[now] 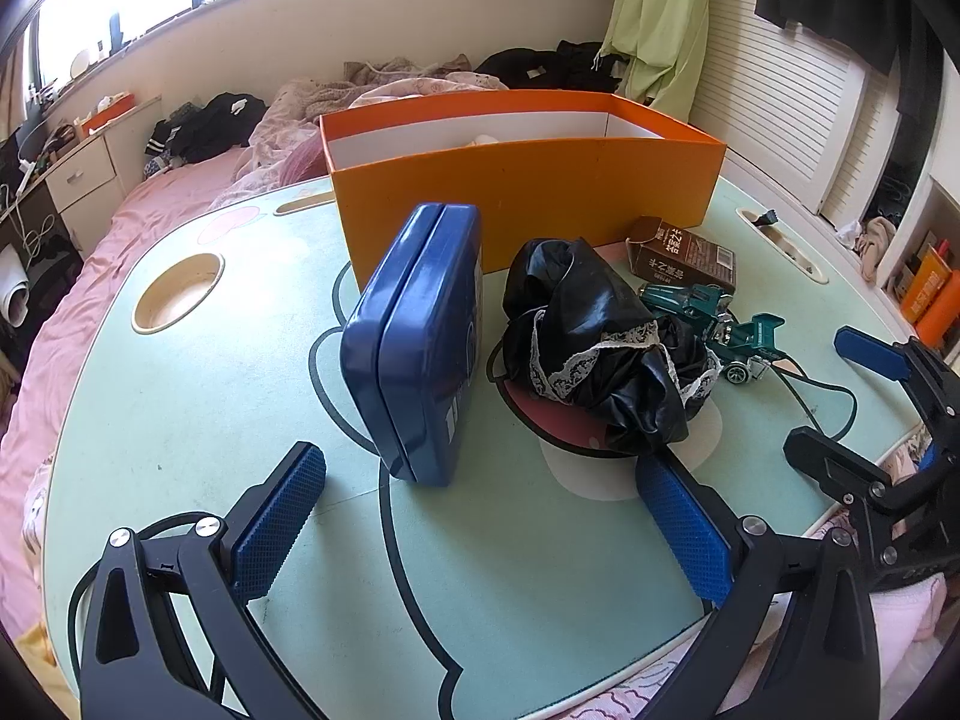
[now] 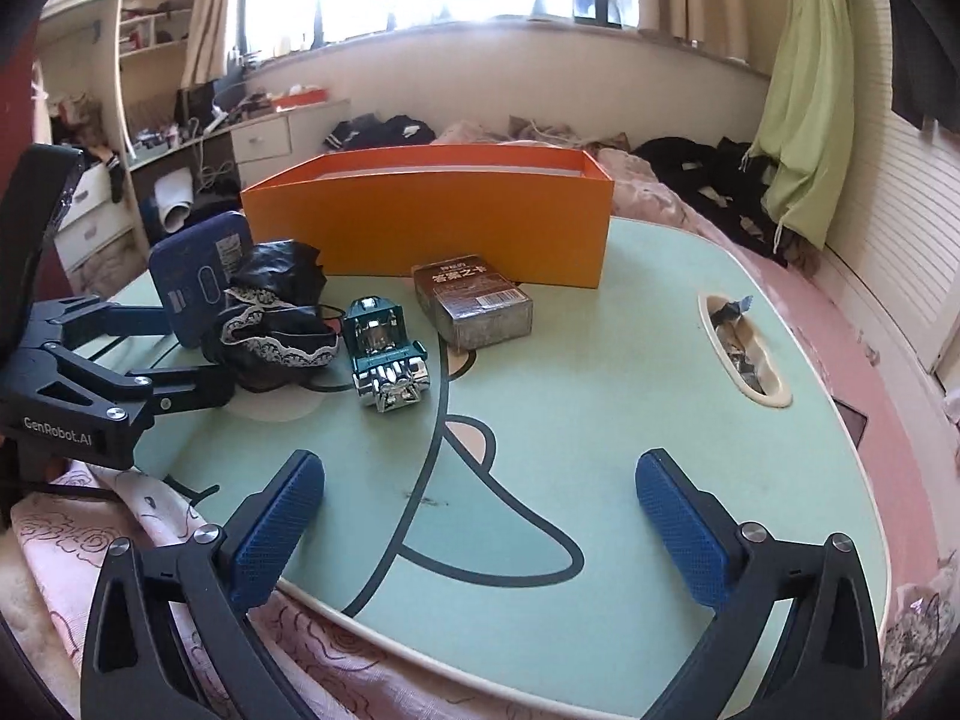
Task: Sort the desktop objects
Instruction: 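Reach into the orange box and grasp the small figurine with the left gripper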
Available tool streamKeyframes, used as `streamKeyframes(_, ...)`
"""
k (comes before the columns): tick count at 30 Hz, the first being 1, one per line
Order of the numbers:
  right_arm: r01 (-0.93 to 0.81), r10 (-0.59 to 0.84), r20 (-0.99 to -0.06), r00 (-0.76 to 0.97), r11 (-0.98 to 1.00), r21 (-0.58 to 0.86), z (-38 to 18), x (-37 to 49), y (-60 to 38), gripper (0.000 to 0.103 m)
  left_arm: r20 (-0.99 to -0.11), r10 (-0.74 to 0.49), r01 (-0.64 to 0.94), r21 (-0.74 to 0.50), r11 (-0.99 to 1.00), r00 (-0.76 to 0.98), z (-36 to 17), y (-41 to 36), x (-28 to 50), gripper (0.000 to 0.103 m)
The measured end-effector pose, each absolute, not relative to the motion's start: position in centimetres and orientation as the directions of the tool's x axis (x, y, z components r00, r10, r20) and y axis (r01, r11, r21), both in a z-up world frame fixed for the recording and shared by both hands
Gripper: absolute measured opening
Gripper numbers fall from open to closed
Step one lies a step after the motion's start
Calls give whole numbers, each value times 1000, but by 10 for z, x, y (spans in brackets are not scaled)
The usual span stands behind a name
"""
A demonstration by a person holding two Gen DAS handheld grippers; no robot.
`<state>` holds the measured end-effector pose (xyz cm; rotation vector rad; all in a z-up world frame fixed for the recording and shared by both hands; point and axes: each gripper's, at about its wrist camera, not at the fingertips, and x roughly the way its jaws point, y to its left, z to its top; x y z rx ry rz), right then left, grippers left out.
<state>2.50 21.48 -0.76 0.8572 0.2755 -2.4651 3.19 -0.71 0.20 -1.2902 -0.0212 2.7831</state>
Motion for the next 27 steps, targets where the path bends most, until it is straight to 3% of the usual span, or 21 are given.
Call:
streamKeyframes(7,529,-402,-624,-670,-848,-22,-6,24,215,103,-755,82,-66,-51,-996,-650,6,-8,36,103)
streamKeyframes(14,529,-402,-623,-671,-848,-22,-6,24,215,103,-638,101,-58,-89,-994,-763,62,-33,45,102)
streamKeyframes(15,529,-402,-623,-671,-848,-22,-6,24,215,103,-623,96,-58,-81,-995,-777,76,-35,40,100)
streamKeyframes(17,530,-403,-623,-670,-848,-22,-6,24,216,103,-608,99,-75,-65,-995,-788,96,-38,30,79)
streamKeyframes(19,530,-403,-623,-671,-848,-22,-6,24,215,103,-631,114,-103,-55,-993,-767,115,-39,3,69)
streamKeyframes(23,529,-403,-622,-671,-848,-22,-6,24,215,103,-734,169,-137,-104,-985,-658,124,-32,-73,69)
streamKeyframes(27,530,-404,-622,-671,-848,-22,-6,24,215,103,-866,126,-151,-59,-987,-485,89,-2,-154,65)
